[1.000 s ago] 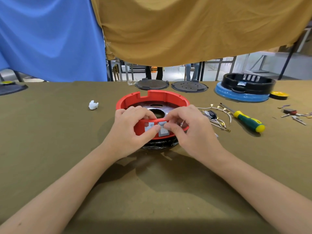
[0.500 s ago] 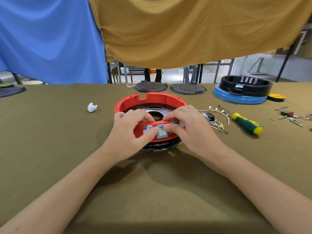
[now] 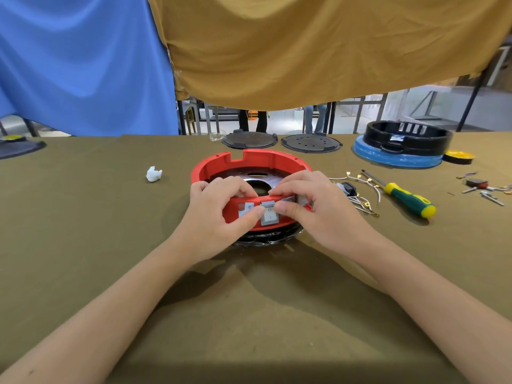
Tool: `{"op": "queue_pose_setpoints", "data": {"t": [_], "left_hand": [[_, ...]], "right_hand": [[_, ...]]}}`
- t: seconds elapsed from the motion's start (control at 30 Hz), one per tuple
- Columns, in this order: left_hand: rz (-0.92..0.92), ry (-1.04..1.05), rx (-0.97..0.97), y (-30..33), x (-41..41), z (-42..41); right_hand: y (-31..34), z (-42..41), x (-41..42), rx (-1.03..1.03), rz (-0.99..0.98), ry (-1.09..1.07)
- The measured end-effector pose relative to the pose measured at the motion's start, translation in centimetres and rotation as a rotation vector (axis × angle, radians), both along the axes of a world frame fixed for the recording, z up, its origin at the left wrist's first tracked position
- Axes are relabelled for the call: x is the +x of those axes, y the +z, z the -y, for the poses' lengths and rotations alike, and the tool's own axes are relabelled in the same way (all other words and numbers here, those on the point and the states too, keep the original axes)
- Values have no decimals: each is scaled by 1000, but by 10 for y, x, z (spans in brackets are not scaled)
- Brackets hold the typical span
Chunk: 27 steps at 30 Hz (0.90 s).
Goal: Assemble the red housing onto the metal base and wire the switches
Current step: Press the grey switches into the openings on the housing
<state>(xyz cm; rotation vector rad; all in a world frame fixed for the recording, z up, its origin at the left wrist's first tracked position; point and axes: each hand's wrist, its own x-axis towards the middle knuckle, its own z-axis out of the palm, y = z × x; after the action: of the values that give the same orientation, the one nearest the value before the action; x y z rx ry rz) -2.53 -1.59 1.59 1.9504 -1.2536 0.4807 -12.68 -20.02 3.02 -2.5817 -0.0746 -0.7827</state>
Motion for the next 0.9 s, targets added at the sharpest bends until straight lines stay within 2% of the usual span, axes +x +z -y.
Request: {"op": "queue_pose_setpoints", "data": {"t": [0.47, 0.73, 0.9], "left_hand": [[-61, 5, -29, -1, -2, 4], [49, -7, 64, 0, 1, -1], [63, 7, 84, -2, 2, -1]], "right_hand": [[0, -6, 4, -15, 86, -66], [1, 2, -3, 36, 0, 29], [0, 3, -6, -14, -9, 59]]}}
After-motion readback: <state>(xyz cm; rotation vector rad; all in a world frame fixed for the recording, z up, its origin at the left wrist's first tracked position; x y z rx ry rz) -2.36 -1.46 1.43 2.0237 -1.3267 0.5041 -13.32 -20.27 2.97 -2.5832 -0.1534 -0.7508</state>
